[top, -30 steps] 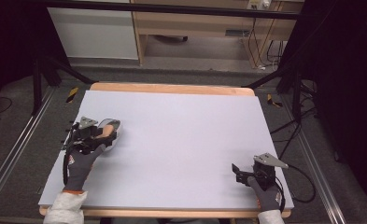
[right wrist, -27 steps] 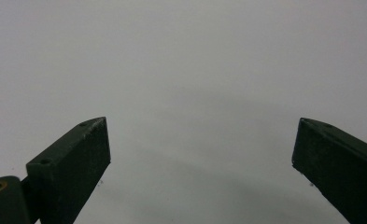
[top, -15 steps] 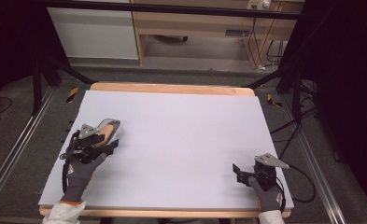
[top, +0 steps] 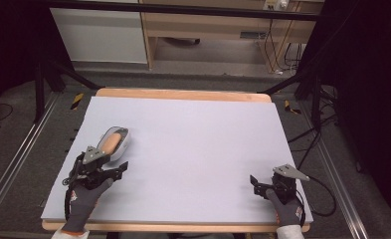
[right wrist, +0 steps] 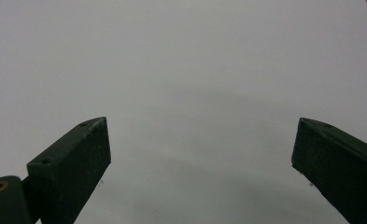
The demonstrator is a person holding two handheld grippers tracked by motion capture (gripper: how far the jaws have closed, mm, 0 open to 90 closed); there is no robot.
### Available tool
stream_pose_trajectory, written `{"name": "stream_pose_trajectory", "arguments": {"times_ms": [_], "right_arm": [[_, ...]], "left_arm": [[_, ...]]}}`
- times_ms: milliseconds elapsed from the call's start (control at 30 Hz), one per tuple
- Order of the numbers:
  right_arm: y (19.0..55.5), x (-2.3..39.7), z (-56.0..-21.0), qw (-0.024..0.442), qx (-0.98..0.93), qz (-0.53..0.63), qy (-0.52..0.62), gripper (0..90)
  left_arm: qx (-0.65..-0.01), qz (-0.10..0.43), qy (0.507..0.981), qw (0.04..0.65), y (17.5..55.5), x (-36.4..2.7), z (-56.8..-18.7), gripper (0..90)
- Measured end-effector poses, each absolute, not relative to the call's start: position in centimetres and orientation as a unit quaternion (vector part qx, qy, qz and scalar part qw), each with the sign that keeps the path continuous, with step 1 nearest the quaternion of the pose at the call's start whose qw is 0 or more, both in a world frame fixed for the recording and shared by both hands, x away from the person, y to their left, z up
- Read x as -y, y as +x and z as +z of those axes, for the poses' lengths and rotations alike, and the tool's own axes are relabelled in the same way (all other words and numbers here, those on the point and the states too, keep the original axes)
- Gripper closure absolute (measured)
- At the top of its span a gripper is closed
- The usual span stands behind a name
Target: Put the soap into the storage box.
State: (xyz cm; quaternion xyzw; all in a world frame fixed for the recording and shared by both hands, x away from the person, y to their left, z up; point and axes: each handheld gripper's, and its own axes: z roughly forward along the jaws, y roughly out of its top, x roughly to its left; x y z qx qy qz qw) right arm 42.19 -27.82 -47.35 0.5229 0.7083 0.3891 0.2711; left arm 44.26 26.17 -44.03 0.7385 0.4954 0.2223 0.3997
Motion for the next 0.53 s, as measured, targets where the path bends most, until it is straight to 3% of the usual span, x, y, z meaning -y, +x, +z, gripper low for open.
{"name": "stream_pose_trajectory", "arguments": {"times_ms": [533], "right_arm": [[42.2, 28.4, -47.6, 0.268, -0.702, 0.378, 0.541, 4.7]], "left_arm": [[-0.506, 0.223, 0.745, 0.372, 42.7, -28.0, -45.9, 21.7]]}}
